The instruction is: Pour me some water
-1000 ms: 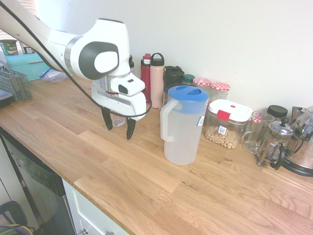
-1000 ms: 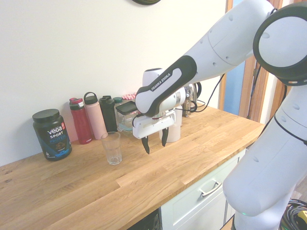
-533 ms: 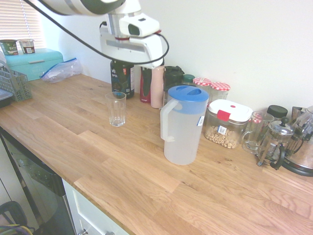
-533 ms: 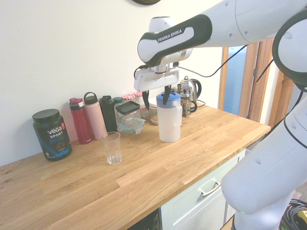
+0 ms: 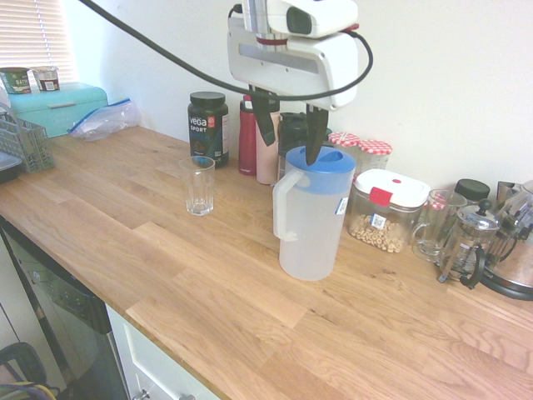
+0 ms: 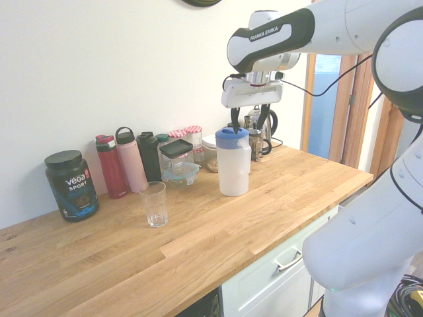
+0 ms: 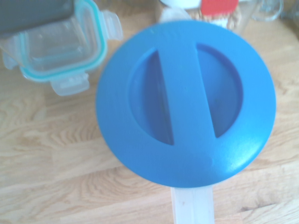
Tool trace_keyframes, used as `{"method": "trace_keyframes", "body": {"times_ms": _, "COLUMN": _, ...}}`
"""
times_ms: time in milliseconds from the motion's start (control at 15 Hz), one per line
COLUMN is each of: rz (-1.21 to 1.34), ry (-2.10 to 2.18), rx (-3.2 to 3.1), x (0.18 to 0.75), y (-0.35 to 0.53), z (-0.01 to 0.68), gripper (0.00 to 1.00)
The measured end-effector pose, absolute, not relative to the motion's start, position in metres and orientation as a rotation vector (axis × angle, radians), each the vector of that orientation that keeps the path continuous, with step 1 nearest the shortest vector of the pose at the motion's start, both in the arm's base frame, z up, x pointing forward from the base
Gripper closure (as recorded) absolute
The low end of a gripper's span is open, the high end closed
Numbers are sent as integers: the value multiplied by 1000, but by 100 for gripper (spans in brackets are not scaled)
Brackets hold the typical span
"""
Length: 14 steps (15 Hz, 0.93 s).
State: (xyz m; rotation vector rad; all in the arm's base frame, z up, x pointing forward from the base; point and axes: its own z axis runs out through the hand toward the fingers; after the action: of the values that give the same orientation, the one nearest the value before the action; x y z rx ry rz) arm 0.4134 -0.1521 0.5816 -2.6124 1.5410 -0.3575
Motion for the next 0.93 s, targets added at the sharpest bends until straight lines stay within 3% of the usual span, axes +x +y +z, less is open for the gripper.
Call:
{"method": "trace_keyframes", "body": {"times_ms": 400, "rz": -286, "ry": 1530, "rx": -2643, "x": 429, "y": -153, "z": 542, "gripper": 0}}
{"method": "trace_keyframes", "body": {"times_ms": 467, "rz": -278, "ry": 1527, "rx": -2647, "x": 431, "y": -152, "z": 535, "gripper": 100}}
{"method": "trace_keyframes", "body": {"times_ms": 933, "rz": -292, "ry": 1469, "rx": -2682, "x": 440, "y": -149, "z": 511, "gripper": 100}}
